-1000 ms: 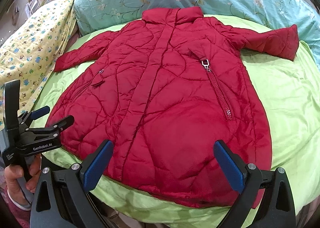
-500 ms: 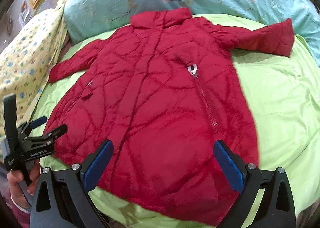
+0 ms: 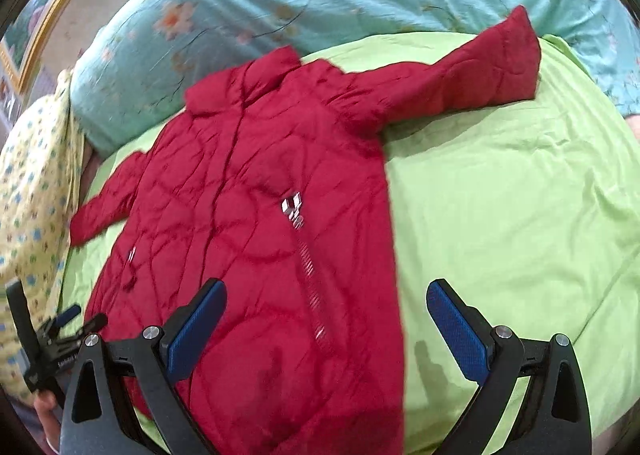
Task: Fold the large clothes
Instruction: 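Reach the right tool to the jacket sleeve and grasp its cuff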
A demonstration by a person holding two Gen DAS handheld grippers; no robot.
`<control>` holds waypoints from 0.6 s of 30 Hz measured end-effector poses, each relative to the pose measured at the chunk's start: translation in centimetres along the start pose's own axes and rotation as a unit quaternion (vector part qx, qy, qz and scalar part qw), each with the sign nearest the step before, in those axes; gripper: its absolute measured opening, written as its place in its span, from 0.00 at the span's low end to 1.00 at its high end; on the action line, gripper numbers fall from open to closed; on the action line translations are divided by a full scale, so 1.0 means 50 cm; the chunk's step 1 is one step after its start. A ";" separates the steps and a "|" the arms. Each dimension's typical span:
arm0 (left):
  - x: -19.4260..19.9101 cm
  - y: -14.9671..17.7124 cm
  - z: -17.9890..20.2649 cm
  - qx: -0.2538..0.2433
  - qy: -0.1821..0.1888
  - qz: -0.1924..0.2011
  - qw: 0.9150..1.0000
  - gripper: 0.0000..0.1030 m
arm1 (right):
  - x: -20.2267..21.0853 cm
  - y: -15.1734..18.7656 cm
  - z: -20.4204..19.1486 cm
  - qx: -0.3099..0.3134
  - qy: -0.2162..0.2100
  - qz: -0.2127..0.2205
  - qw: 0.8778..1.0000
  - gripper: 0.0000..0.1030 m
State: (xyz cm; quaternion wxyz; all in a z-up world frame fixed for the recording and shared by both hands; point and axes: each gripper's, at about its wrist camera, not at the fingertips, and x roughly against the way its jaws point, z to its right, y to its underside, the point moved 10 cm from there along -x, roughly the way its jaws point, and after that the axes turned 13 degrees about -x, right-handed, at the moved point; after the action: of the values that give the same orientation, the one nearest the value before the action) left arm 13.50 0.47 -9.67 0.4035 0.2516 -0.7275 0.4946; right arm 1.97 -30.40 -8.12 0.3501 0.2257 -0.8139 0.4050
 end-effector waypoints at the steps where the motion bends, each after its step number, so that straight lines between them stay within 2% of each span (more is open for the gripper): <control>1: -0.003 -0.006 -0.002 0.000 0.000 0.000 1.000 1.00 | -0.005 -0.020 0.011 -0.007 0.002 0.003 1.000 0.98; 6: -0.016 -0.031 -0.010 0.003 0.002 0.004 1.000 1.00 | -0.028 -0.106 0.066 -0.046 0.010 0.012 0.999 0.98; 9: -0.028 -0.046 -0.012 0.006 0.006 0.003 1.000 1.00 | -0.039 -0.177 0.114 -0.072 0.030 0.029 0.997 0.98; 11: -0.035 -0.055 -0.013 0.009 0.008 0.003 1.000 1.00 | -0.047 -0.239 0.154 -0.092 0.047 0.043 0.994 0.98; 18: -0.067 -0.076 -0.016 0.014 0.013 -0.006 1.000 1.00 | -0.075 -0.408 0.268 -0.169 0.065 0.080 0.980 0.98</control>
State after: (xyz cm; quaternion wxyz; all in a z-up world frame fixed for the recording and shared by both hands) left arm 18.54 -0.35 -10.36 0.4122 0.2552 -0.7135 0.5058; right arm 12.49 -52.68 -6.45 0.4015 0.0705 -0.8616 0.3026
